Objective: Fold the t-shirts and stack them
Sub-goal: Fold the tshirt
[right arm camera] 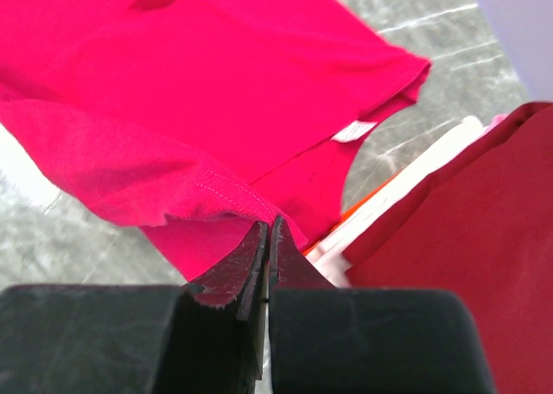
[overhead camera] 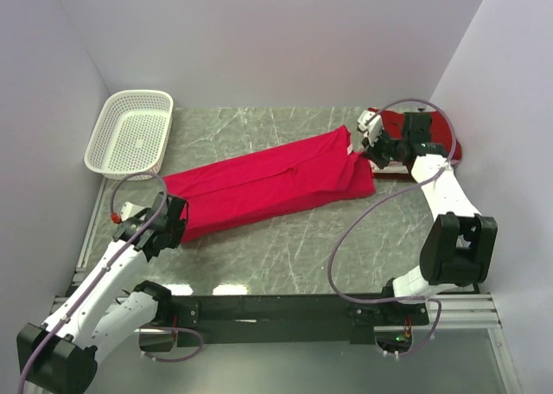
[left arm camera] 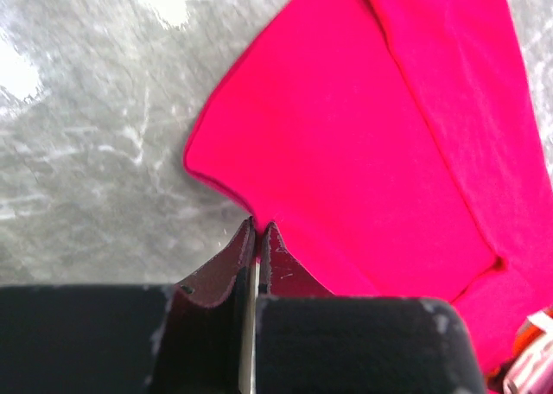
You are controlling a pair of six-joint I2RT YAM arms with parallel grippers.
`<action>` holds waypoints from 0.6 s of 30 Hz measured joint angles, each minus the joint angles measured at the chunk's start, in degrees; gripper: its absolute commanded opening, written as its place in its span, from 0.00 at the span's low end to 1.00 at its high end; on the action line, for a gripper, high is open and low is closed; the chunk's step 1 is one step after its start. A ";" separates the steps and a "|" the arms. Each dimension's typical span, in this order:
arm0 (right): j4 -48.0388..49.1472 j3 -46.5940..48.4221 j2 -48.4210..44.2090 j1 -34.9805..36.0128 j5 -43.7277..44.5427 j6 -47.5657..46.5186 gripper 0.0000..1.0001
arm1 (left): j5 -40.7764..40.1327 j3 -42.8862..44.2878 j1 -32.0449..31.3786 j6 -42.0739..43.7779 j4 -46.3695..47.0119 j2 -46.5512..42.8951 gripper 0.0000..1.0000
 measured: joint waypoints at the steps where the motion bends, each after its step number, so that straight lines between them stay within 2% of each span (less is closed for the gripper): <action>1: 0.37 0.92 0.79 0.31 0.26 0.68 0.00 | 0.07 -0.07 0.79 0.59 0.46 0.48 0.00; 18: 2.51 10.38 11.82 5.33 4.57 6.10 0.00 | 2.54 -2.03 8.96 8.63 7.17 5.64 0.00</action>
